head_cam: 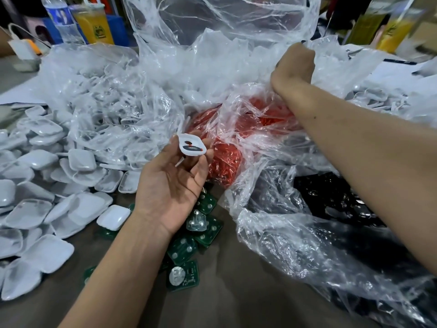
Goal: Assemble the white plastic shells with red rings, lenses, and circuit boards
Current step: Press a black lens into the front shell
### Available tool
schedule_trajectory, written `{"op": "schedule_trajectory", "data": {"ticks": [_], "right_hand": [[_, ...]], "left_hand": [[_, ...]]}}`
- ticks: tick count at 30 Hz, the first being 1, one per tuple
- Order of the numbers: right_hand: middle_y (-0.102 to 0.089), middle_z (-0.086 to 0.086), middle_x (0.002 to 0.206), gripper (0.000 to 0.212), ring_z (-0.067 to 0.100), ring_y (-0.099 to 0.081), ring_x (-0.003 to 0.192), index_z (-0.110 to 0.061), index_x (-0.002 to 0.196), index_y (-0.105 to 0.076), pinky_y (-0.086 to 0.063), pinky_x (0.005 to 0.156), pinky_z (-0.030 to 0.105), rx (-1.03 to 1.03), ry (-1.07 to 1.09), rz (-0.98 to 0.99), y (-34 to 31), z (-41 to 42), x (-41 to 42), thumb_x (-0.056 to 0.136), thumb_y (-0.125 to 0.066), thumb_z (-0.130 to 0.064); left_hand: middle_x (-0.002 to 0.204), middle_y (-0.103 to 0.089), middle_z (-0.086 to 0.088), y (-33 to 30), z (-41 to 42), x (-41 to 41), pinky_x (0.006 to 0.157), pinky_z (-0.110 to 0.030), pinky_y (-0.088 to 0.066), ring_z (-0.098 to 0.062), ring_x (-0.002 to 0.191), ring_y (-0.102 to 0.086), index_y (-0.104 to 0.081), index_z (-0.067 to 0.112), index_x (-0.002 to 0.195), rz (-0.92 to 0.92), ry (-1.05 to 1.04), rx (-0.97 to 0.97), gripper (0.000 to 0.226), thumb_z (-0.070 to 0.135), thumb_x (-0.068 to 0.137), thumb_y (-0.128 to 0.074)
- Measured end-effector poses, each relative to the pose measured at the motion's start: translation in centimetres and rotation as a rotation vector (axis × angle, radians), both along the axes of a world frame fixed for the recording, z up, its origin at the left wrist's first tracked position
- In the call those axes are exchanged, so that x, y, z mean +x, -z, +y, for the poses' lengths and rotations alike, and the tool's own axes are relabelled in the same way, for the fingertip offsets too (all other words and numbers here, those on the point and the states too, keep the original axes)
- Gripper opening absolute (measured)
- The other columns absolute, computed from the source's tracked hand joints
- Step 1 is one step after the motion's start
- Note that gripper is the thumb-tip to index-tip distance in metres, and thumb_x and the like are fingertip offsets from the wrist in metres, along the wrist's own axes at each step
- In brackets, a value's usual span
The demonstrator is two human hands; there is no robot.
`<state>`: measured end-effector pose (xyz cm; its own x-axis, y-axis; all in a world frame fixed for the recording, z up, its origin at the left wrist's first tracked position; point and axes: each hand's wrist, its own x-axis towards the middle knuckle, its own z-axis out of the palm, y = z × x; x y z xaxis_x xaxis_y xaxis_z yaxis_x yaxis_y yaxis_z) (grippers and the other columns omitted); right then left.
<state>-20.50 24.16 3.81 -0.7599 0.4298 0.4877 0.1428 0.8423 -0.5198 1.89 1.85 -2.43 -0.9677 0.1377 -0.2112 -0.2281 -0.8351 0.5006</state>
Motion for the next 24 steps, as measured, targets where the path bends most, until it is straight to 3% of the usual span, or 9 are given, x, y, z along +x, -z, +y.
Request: {"op": "schedule_trajectory", "data": {"ticks": [5, 8, 9, 10, 11, 13, 15, 20, 24], "right_hand": [[-0.068, 0.008, 0.088, 0.022, 0.02, -0.065, 0.081, -0.008, 0.085, -0.071, -0.054, 0.071, 0.034, 0.0, -0.012, 0.213, -2.3, 0.1, 2.6, 0.086, -0.051, 0.001], [-0.075, 0.003, 0.107, 0.024, 0.018, -0.069, 0.103, -0.02, 0.106, -0.076, -0.051, 0.087, 0.039, 0.091, -0.068, 0.231, -4.6, -1.2, 4.9, 0.096, -0.055, -0.027], [-0.074, -0.007, 0.106, 0.026, 0.005, -0.068, 0.102, -0.033, 0.107, -0.077, -0.047, 0.087, 0.037, 0.069, -0.15, 0.178, -5.3, -2.0, 6.1, 0.097, -0.053, -0.037], [-0.069, -0.02, 0.094, 0.024, -0.013, -0.062, 0.088, -0.047, 0.098, -0.076, -0.041, 0.084, 0.027, 0.024, -0.242, 0.122, -5.9, -3.0, 7.2, 0.097, -0.053, -0.04], [-0.059, -0.024, 0.082, 0.026, -0.015, -0.056, 0.069, -0.047, 0.086, -0.075, -0.038, 0.078, 0.02, -0.104, -0.318, 0.135, -6.3, -4.1, 8.5, 0.097, -0.055, -0.033], [-0.064, -0.011, 0.078, 0.018, -0.005, -0.061, 0.059, -0.025, 0.085, -0.07, -0.047, 0.064, 0.014, -0.536, -0.521, 0.214, -5.8, -6.1, 11.3, 0.093, -0.065, -0.01], [-0.074, 0.011, 0.085, 0.01, 0.015, -0.075, 0.068, -0.004, 0.091, -0.071, -0.058, 0.067, 0.022, -0.812, -0.71, 0.147, -4.8, -7.8, 14.8, 0.09, -0.072, 0.006], [-0.074, 0.029, 0.094, 0.016, 0.033, -0.079, 0.082, 0.008, 0.1, -0.073, -0.064, 0.075, 0.031, -1.025, -0.978, -0.121, -1.4, -8.5, 21.0, 0.088, -0.067, 0.017], [-0.078, 0.021, 0.094, 0.017, 0.032, -0.079, 0.087, 0.006, 0.101, -0.073, -0.065, 0.078, 0.029, -1.105, -1.064, -0.205, 1.7, -7.3, 22.0, 0.088, -0.067, 0.015]], "left_hand": [[0.118, -0.072, -0.02, -0.1, 0.0, 0.1, 0.075, -0.02, -0.061, -0.024, 0.086, -0.072, -0.052, -0.001, 0.145, -0.015, -0.01, 0.049, 0.063, 0.026, 0.09, -0.064], [0.119, -0.071, -0.022, -0.3, 0.1, 0.2, 0.075, -0.022, -0.062, -0.028, 0.088, -0.073, -0.051, -0.002, 0.146, -0.017, -0.02, 0.066, 0.065, 0.023, 0.088, -0.066], [0.121, -0.071, -0.023, -0.4, 0.1, 0.2, 0.076, -0.023, -0.062, -0.03, 0.09, -0.074, -0.05, -0.002, 0.147, -0.014, -0.019, 0.075, 0.066, 0.022, 0.088, -0.066], [0.123, -0.07, -0.024, -0.5, 0.0, 0.3, 0.078, -0.025, -0.063, -0.032, 0.092, -0.074, -0.048, -0.002, 0.148, -0.007, -0.019, 0.078, 0.067, 0.02, 0.087, -0.067], [0.126, -0.068, -0.025, -0.4, -0.1, 0.3, 0.081, -0.027, -0.063, -0.035, 0.096, -0.074, -0.047, -0.002, 0.149, 0.005, -0.014, 0.076, 0.067, 0.018, 0.088, -0.067], [0.134, -0.064, -0.027, -0.3, -0.6, 0.5, 0.085, -0.032, -0.063, -0.039, 0.108, -0.071, -0.046, -0.004, 0.147, 0.038, 0.006, 0.071, 0.063, 0.014, 0.09, -0.065], [0.134, -0.064, -0.026, -0.1, -1.4, 0.7, 0.085, -0.035, -0.063, -0.041, 0.114, -0.069, -0.054, -0.005, 0.139, 0.063, 0.014, 0.079, 0.05, 0.01, 0.092, -0.063], [0.116, -0.073, -0.021, 0.2, -3.2, 1.1, 0.082, -0.037, -0.063, -0.036, 0.104, -0.074, -0.065, -0.003, 0.118, 0.111, 0.0, 0.009, 0.03, 0.007, 0.09, -0.061], [0.11, -0.075, -0.018, 0.0, -3.4, 0.9, 0.076, -0.033, -0.063, -0.03, 0.092, -0.076, -0.068, -0.001, 0.118, 0.091, -0.008, -0.112, 0.036, 0.015, 0.086, -0.063]]}}
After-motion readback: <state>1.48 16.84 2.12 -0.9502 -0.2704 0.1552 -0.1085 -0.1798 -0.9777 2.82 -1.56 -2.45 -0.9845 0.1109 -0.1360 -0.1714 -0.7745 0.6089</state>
